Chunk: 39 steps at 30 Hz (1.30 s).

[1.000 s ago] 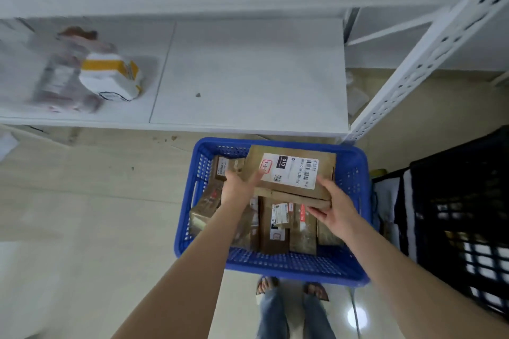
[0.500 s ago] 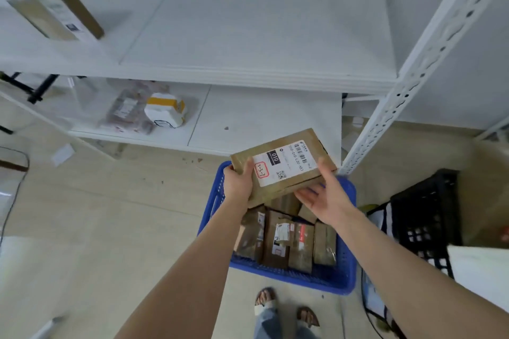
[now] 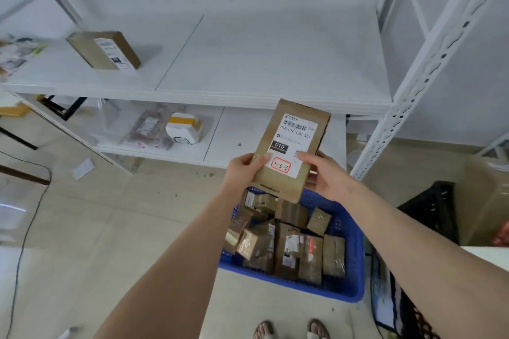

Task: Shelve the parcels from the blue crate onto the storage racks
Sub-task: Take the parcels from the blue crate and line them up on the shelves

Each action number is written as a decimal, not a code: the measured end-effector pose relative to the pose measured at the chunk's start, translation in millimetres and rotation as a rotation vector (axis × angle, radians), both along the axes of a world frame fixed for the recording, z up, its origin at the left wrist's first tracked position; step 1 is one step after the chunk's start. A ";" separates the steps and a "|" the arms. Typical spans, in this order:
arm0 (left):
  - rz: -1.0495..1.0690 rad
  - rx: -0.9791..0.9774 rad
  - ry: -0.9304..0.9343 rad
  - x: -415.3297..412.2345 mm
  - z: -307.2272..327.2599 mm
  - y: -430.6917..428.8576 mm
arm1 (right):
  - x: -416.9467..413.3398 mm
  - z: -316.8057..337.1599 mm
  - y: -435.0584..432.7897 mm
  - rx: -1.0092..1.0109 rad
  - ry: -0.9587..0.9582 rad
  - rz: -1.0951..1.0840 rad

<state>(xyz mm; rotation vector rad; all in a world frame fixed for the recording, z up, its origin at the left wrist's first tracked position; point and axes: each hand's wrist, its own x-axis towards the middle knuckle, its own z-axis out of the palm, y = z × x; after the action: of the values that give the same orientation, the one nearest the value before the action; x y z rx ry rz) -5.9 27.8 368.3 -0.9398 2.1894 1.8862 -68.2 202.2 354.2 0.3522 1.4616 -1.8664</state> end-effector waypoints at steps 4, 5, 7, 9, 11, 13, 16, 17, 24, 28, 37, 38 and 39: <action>0.040 0.003 0.017 1.1 7.2 -3.8 | 5.7 9.1 -14.3 0.032 0.039 -0.095; 0.036 -0.004 0.017 1.3 8.1 -5.7 | 7.3 10.9 -17.1 0.055 0.055 -0.086; 0.020 -0.018 0.023 1.8 9.0 -10.1 | 10.5 16.0 -21.5 0.110 0.089 -0.069; 0.006 -0.026 0.022 1.7 11.0 -14.8 | 11.2 21.7 -25.1 0.154 0.128 -0.067; 0.007 -0.013 0.022 1.0 15.9 -18.9 | 10.3 27.6 -28.3 0.169 0.152 -0.065; 0.018 -0.010 0.025 0.2 23.7 -23.9 | 9.8 34.6 -31.9 0.168 0.160 -0.060; -0.001 -0.034 0.046 -3.1 34.4 -35.1 | 10.3 44.6 -38.6 0.171 0.171 -0.050; -0.028 -0.058 0.051 -4.0 37.2 -38.4 | 10.5 47.4 -41.2 0.173 0.181 -0.048; -0.135 -0.157 0.063 -5.2 51.6 -61.8 | 9.1 64.5 -63.8 0.244 0.284 -0.006; -0.145 -0.171 0.063 -4.9 60.0 -77.2 | 8.7 68.4 -80.1 0.262 0.300 -0.001; -0.134 -0.268 0.094 5.7 83.6 -131.8 | 10.3 86.3 -135.8 0.249 0.338 0.010; -0.129 -0.287 0.088 7.2 85.7 -139.0 | 10.7 87.8 -142.7 0.248 0.345 0.016; -0.123 -0.298 0.084 7.8 87.4 -146.5 | 10.6 89.2 -149.4 0.247 0.348 0.022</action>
<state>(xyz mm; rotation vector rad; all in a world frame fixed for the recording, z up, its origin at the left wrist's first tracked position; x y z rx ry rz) 1.9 -118.7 455.7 -0.7547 2.5634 1.6028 -57.6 52.8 443.4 0.1280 1.9304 -1.7953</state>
